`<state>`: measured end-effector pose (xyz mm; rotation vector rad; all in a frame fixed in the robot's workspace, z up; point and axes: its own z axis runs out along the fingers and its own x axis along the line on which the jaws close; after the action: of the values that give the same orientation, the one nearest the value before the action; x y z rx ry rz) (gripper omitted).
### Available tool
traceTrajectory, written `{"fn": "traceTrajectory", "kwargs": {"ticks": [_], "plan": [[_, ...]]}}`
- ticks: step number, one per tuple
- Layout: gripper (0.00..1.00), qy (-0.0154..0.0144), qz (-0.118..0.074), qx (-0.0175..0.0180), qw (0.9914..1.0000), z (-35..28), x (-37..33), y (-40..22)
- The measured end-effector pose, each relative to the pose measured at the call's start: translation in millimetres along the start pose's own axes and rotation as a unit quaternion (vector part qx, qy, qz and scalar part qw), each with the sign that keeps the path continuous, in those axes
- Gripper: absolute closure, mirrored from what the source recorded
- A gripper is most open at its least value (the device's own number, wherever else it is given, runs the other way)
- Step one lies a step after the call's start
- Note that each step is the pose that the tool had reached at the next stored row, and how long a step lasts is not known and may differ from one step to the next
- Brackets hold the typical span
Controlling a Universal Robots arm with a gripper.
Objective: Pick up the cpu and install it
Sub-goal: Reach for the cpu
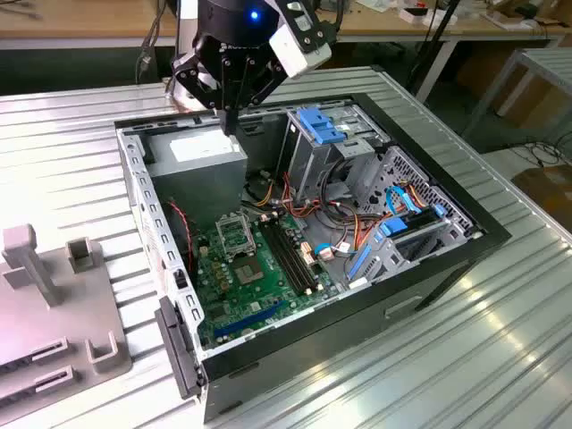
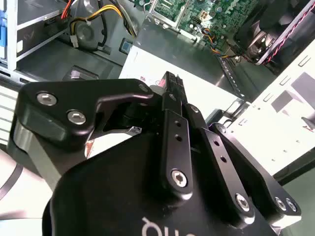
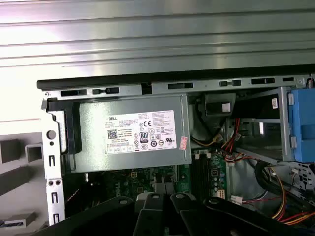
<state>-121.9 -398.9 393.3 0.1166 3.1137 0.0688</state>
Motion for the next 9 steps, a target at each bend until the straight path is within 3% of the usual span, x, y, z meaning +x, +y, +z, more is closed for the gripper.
{"fn": "traceTrajectory", "kwargs": {"ticks": [9], "plan": [[0.89,0.0000,0.000,-0.0003,1.00000,0.1,0.7,0.0]]}}
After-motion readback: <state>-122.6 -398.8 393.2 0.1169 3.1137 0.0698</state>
